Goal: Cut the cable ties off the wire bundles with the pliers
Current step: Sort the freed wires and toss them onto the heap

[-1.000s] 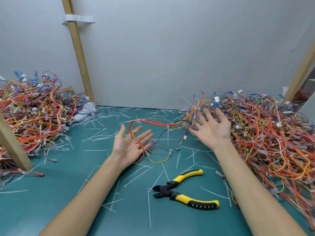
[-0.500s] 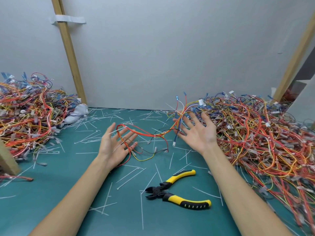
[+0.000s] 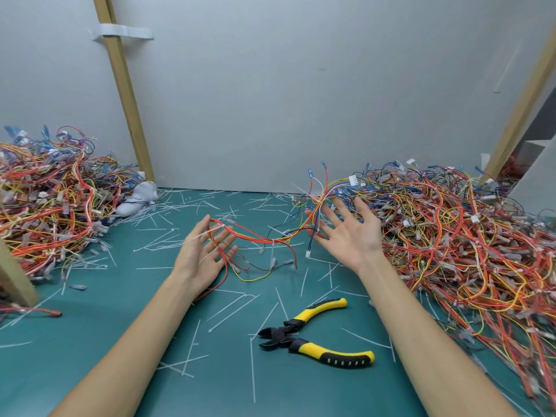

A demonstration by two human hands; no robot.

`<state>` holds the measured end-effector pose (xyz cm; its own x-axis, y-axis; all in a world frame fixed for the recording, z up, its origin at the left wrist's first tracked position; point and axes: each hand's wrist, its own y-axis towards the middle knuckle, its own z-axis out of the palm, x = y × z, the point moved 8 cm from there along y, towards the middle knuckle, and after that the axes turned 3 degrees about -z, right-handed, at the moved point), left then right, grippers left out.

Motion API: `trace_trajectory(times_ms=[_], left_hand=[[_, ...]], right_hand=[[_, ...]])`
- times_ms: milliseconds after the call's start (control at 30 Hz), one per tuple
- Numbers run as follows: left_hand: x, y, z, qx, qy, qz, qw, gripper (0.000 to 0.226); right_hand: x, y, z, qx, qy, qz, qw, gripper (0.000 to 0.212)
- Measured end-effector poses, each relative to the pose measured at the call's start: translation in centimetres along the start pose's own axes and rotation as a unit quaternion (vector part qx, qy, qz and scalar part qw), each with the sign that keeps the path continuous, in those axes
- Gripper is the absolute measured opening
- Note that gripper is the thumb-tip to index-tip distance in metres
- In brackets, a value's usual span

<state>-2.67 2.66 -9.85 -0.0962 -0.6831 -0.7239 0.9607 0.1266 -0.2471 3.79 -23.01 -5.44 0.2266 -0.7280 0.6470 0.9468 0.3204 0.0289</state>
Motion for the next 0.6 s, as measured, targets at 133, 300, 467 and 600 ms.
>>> trace_trajectory(times_ms=[133, 300, 467, 600], left_hand=[[-0.2, -0.2, 0.0, -0.001, 0.012, 0.001, 1.0, 0.027], [-0.7, -0.4, 0.1, 0.0, 0.052, 0.014, 0.999, 0.024], [-1.1, -0.6, 0.0, -0.007, 0.082, 0.036, 0.996, 0.022], [-1.3, -0.8, 0.2, -0.005, 0.104, 0.044, 0.994, 0.021]], right_hand=[[0.1, 0.0, 0.0, -0.005, 0.002, 0.001, 1.0, 0.05], [0.3, -0.1, 0.1, -0.001, 0.001, -0.002, 1.0, 0.049], [0.4, -0.2, 0.1, 0.007, -0.013, -0.003, 1.0, 0.044], [0.4, -0.3, -0.1, -0.001, -0.019, -0.003, 1.0, 0.039]])
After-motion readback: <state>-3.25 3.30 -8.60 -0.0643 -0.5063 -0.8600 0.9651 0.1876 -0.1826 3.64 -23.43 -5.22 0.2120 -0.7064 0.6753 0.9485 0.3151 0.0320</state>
